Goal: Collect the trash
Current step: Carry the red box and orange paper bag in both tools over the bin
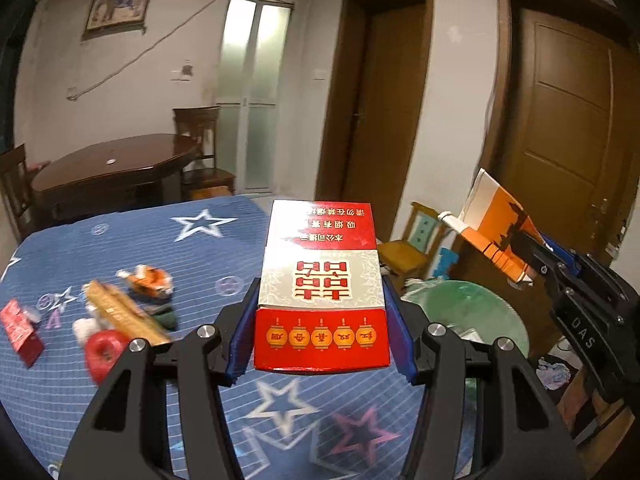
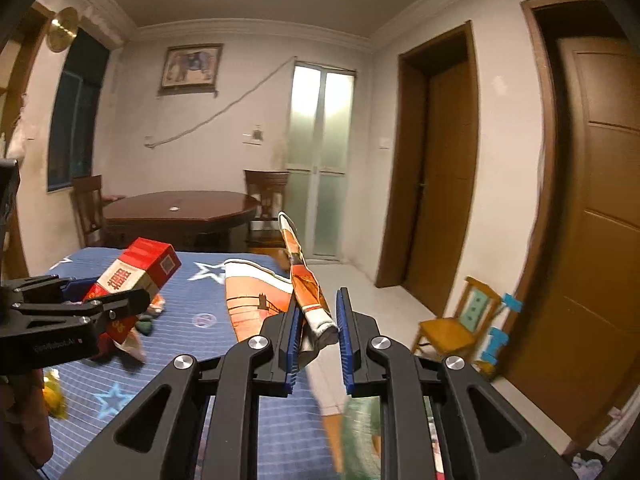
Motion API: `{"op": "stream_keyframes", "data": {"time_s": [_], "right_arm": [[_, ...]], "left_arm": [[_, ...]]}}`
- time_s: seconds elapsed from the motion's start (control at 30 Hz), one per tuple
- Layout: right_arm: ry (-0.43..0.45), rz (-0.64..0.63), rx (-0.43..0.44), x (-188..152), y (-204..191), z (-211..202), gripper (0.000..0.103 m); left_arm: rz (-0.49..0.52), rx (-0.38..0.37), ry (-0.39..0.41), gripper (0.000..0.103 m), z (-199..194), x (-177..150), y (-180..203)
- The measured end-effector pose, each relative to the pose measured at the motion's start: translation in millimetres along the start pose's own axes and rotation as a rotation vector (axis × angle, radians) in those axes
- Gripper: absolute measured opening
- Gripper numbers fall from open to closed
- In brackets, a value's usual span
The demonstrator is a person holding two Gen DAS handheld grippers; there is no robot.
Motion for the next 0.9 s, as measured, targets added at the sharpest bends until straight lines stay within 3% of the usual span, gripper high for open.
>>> {"op": "stream_keyframes", "data": {"time_s": [0.47, 0.9], "right_arm": [[-0.114, 0.058, -0.155, -42, 145, 14, 0.018], [-0.276, 0.114, -0.203, -92, 227, 58, 0.018]], "left_arm": [[0.095, -0.142, -0.057, 0.054, 61, 10, 110], [0.155, -0.231, -0.193, 0.054, 119, -24, 186]]}}
Point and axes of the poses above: each gripper's, at about its wrist camera, not at the fingertips, and z roughly the way its jaws point, y to its right, x to its top, the point moved 8 cm from there along z, roughly the way its jaws point, and after that the axes turned 1 degree about -y, right-handed, at the moved point
